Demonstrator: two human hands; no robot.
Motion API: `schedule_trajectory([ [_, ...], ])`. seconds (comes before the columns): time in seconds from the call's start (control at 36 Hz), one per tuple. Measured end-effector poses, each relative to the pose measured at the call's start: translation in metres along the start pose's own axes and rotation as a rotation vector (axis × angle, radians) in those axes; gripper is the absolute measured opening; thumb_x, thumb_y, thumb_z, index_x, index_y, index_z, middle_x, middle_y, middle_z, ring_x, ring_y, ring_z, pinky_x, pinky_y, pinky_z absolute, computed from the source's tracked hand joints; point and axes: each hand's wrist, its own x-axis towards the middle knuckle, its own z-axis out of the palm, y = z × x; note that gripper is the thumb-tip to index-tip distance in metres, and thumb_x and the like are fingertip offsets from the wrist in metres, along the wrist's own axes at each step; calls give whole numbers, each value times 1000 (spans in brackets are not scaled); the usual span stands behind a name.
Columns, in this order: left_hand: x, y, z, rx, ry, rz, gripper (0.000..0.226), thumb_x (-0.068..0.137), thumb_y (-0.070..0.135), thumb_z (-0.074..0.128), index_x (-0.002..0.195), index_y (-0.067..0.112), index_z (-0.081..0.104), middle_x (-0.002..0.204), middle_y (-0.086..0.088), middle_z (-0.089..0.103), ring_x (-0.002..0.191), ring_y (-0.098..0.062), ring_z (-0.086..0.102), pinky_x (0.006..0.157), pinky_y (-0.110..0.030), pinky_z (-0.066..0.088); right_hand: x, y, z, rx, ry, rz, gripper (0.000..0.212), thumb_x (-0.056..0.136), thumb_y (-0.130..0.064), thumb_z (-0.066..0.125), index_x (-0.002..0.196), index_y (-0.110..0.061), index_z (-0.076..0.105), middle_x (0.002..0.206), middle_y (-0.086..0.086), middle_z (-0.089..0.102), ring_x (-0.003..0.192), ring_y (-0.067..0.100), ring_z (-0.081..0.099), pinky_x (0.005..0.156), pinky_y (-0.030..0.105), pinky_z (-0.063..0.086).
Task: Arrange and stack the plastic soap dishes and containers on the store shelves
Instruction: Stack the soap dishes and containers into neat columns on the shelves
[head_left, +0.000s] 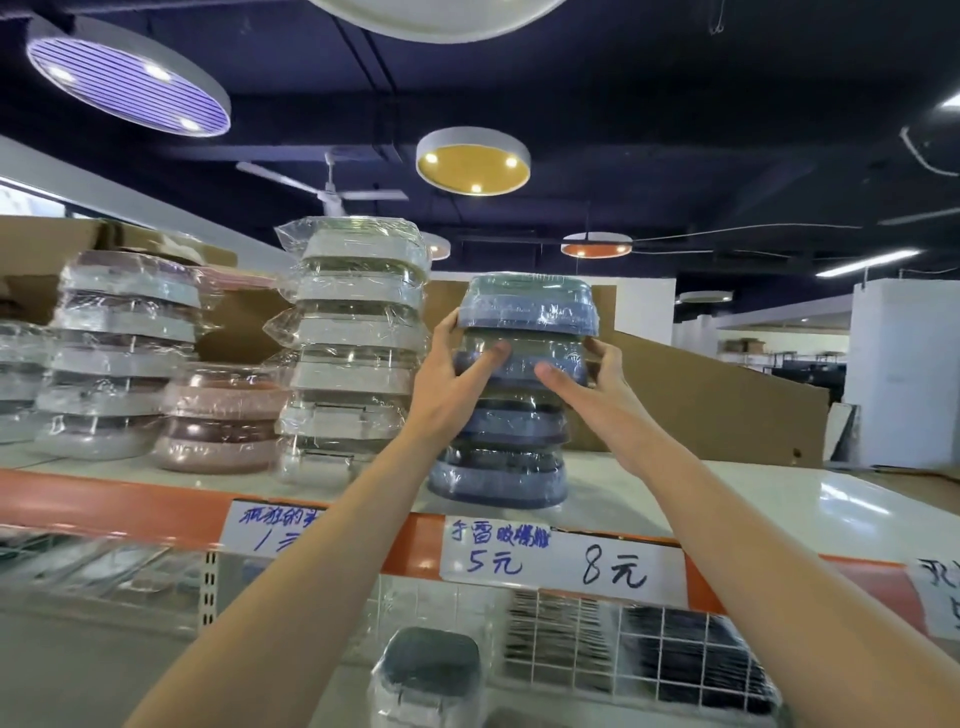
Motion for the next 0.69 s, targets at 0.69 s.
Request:
schedule_trajectory([
  [0.69,-7,5,2,-12,-14,-15,87,79,68,43,149,23,18,151,-2,31,137,-20,32,110,-39,24,-3,-7,5,-10,39,-48,91,83,-48,63,149,-34,2,127,-11,40,114,11,42,106,37,33],
])
